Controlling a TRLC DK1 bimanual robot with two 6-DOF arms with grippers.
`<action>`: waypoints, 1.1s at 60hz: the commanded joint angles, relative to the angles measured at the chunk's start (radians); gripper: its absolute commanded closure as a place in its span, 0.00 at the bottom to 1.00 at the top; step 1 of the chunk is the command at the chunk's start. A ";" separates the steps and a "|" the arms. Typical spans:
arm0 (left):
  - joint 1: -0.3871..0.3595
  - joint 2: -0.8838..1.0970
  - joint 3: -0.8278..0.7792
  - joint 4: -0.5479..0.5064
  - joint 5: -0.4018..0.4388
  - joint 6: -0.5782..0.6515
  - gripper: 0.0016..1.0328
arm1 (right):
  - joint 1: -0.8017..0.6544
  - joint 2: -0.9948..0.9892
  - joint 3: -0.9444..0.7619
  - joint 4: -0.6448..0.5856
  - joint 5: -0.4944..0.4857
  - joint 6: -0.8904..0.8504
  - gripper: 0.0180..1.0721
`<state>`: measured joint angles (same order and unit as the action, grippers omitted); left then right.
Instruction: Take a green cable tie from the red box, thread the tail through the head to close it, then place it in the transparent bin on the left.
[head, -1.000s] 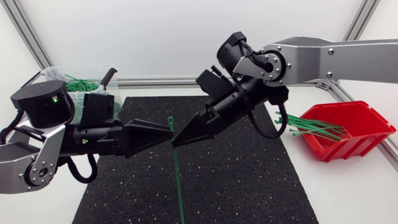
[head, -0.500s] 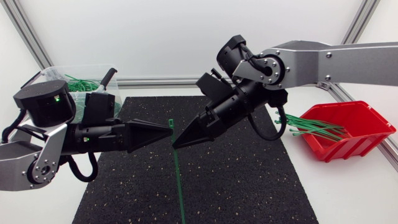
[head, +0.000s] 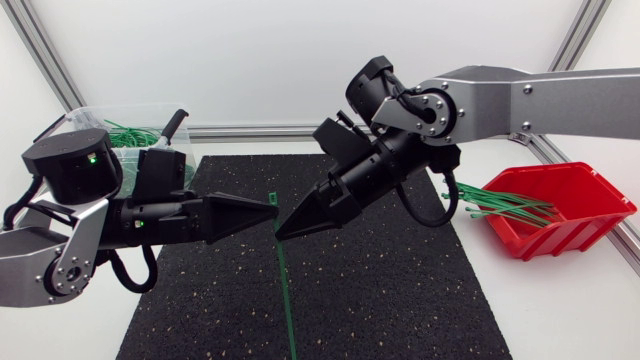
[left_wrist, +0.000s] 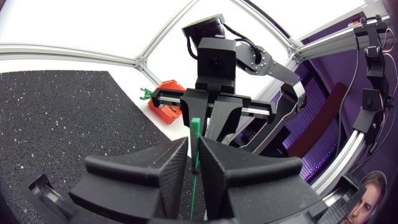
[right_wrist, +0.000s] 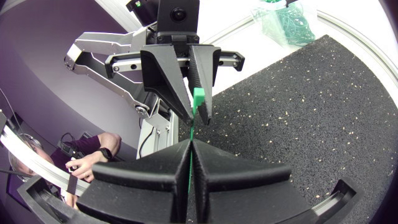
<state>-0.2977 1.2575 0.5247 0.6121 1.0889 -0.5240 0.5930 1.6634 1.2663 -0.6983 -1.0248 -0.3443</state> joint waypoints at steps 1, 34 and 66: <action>-0.009 0.010 0.020 0.021 0.011 -0.025 0.93 | 0.005 -0.010 -0.028 0.010 0.000 -0.007 0.95; -0.011 0.010 0.028 0.021 0.011 -0.044 0.96 | 0.041 -0.019 -0.056 0.074 0.052 0.024 0.95; 0.032 0.011 0.081 0.032 0.035 -0.048 0.96 | -0.039 -0.188 -0.145 0.154 0.175 -0.062 0.03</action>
<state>-0.2710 1.2579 0.5610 0.6266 1.1034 -0.5472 0.5774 1.5127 1.1431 -0.5495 -0.8577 -0.3626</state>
